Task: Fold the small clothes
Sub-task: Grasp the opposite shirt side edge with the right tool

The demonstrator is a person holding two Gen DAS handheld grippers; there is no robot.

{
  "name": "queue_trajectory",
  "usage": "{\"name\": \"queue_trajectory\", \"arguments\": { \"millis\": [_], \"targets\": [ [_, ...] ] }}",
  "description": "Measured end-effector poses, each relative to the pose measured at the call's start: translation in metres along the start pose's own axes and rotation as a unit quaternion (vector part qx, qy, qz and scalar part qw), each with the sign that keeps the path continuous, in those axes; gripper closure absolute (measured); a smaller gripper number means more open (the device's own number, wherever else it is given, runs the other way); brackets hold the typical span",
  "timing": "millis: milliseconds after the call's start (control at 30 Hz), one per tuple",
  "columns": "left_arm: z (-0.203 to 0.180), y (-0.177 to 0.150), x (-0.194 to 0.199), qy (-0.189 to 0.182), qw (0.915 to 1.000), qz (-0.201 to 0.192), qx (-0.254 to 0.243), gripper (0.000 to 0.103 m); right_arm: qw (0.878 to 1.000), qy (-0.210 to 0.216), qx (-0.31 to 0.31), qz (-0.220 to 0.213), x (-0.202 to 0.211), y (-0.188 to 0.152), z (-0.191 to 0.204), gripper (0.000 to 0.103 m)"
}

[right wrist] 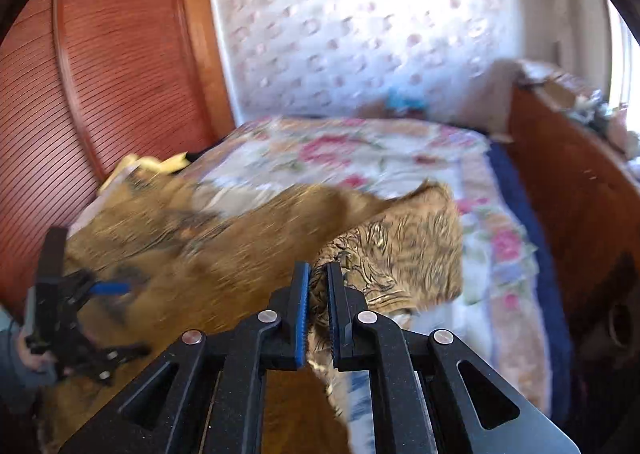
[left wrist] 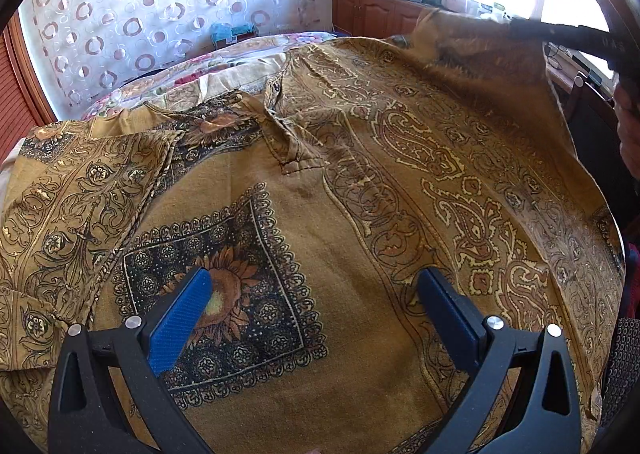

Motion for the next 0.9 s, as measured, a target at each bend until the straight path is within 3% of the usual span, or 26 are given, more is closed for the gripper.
{"name": "queue_trajectory", "arguments": {
  "millis": [67,133,267,467,700,800,833,900],
  "targets": [
    [0.000,0.000,0.000,0.000,1.0000,0.000,0.000,0.000,1.000,0.010,0.001,0.023,-0.004,-0.008,0.003,0.076],
    [0.000,0.000,0.000,0.000,1.0000,0.000,0.000,0.000,0.999,0.020,-0.004,0.027,-0.003,-0.018,-0.003,0.063],
    [0.000,0.000,0.000,0.000,1.0000,0.000,0.000,0.000,0.999,-0.006,-0.054,0.003,0.004,-0.024,-0.044,0.052],
    [0.000,0.000,0.000,0.000,1.0000,0.000,0.000,0.000,0.991,-0.031,-0.120,0.043,-0.025,-0.035,-0.066,0.051],
    [0.000,0.000,0.000,0.000,1.0000,0.000,0.000,0.000,0.976,-0.013,-0.183,0.116,-0.085,-0.024,-0.053,0.051],
    [0.001,0.000,-0.002,0.000,1.0000,0.000,0.000,0.000,0.978,-0.028,-0.179,0.108,-0.090,-0.019,-0.051,0.051],
    [0.001,0.000,-0.003,0.000,1.0000,0.000,0.000,0.000,0.978,-0.030,-0.174,0.109,-0.093,-0.014,-0.049,0.052],
    [0.002,0.000,-0.002,0.000,1.0000,0.000,0.000,0.000,0.981,-0.039,-0.156,0.110,-0.102,-0.008,-0.041,0.074]
  ]
}}
Point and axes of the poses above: each gripper's, at about its wrist camera, not at the fingertips, and x roughly against the way its jaws point, z to its left, y to its top, the point moved 2 cm from there along -x, roughly the way its jaws point, and after that the axes turned 12 degrees about -y, right-handed, at the moved point
